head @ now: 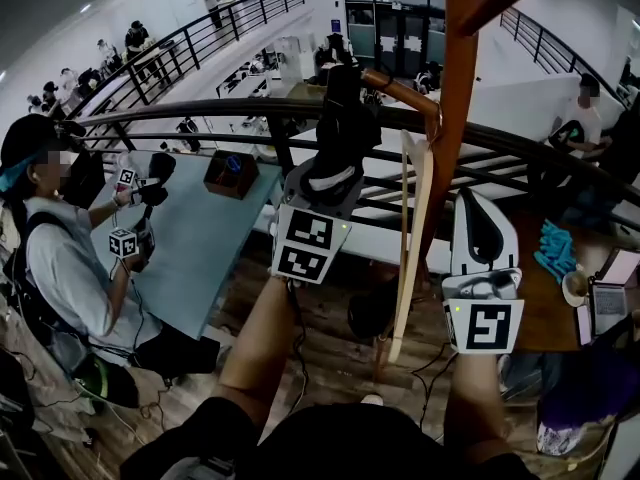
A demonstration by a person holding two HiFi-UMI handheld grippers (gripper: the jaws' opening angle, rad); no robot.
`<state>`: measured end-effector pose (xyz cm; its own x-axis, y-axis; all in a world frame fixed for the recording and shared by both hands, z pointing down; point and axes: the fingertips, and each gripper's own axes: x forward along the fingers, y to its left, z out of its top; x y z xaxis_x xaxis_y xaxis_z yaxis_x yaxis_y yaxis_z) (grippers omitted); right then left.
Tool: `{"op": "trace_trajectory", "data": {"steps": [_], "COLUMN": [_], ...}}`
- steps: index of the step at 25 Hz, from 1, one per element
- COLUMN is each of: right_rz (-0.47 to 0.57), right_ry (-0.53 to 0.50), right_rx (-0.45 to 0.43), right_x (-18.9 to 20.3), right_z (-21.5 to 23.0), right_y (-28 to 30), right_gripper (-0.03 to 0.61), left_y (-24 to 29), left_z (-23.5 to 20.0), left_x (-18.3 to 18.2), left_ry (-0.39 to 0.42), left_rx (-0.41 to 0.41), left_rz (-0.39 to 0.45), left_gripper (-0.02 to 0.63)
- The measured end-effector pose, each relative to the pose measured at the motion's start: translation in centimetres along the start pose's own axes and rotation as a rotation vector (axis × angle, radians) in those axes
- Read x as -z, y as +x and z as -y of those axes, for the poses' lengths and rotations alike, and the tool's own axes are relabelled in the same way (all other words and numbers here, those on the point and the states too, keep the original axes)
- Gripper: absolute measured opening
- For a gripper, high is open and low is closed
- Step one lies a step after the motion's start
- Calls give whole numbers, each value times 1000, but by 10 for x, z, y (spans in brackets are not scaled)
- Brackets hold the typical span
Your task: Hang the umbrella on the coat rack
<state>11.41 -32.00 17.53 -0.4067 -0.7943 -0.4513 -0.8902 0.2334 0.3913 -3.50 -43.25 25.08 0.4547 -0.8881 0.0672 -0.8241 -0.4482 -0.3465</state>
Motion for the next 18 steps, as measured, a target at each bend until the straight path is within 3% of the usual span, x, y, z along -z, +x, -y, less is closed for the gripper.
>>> {"op": "trace_trajectory", "data": {"steps": [18], "right_rz": [-23], "right_ry": [2], "right_rx": [8], "right_x": [7], "right_z": [2], "right_y": [-12], "right_gripper": [28], "left_y": [3], "left_z": [28], "left_x": [37], "left_ry": [-27], "left_rx": [39], "left_rz": [-67], "left_gripper": [238]}}
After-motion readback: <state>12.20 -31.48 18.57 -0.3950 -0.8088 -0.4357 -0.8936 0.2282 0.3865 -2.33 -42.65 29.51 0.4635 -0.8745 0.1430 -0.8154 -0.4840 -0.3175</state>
